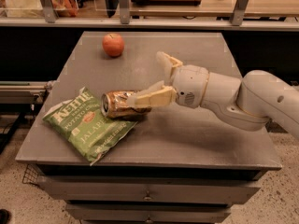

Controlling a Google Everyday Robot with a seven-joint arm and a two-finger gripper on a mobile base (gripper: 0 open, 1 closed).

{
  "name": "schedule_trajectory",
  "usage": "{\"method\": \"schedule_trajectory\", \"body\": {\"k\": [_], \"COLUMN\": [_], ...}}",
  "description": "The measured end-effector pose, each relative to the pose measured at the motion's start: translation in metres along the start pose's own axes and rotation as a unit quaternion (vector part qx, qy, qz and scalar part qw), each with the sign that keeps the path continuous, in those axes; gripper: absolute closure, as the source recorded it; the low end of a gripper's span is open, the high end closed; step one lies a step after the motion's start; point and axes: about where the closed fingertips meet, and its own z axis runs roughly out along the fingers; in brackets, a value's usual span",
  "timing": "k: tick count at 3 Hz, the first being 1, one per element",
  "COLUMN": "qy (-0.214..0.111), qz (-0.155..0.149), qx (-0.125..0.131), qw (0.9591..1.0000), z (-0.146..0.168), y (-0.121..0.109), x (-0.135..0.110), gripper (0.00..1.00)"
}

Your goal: Move orange can near green jalapeno chip bag

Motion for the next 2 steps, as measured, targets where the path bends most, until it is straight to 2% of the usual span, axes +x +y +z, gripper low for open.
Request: {"method": "schedule_trajectory", "body": {"k": [1,2], "qy": [0.040,0.077], "qz": [-0.030,-0.076], "qx": [0.015,0.043], "qw": [0.9987,0.9932], "z": [-0.029,-0.069], "y": [-0.023,-0.050], "x": [-0.018,-0.056], "gripper": [0.00,0.00]}}
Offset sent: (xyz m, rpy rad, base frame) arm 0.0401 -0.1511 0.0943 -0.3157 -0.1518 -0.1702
